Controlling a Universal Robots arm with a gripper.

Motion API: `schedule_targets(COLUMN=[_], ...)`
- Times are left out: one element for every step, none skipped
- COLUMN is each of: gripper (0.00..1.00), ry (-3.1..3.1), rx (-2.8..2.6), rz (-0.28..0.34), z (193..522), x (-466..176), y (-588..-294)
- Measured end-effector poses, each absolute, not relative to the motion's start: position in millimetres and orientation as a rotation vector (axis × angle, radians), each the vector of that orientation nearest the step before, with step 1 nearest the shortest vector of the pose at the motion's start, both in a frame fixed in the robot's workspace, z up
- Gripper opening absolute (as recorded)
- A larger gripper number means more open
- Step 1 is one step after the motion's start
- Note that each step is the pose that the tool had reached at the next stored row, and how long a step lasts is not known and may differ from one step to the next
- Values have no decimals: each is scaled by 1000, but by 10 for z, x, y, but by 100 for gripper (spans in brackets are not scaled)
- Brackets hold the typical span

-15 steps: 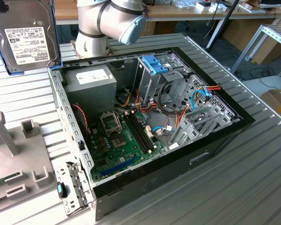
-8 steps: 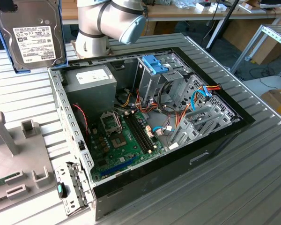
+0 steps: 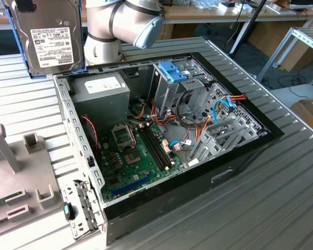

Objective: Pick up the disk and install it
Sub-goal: 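Pick up the disk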

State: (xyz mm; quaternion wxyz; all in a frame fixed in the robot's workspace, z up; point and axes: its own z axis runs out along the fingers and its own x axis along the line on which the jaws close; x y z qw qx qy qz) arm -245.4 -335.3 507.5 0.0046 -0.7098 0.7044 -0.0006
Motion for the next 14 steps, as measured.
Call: schedule_targets(gripper=[36,36,36,36,36,36,36,36,36,36,36,36,36,36], ry=[2207,2207,2207,2207,2207,2207,2207,2207,2207,2207,2207,2207,2207,2207], rx=[-2223,-2223,-2223,-2223,-2223,-2223,-2223,-2223,-2223,-2223,-2223,-2223,-2223,-2223], rz=[-2,-2,-2,-2,-2,-2,-2,-2,-2,-2,-2,-2,-2,-2], z=[5075,5075,5075,5076,5075,5075,5075,5075,5076,5075,5076,5076,5075,5075], x=[-2411,-2371,-2345,-2310,-2290,-2267,-2253,-2241,-2220,-2197,-2185,-2176,-2157,-2138], y=[-3350,-3347,-3346,-3344,-3342,-3340,-3339,-3338,-3335,-3332,-3331,-3330,-3327,-3325])
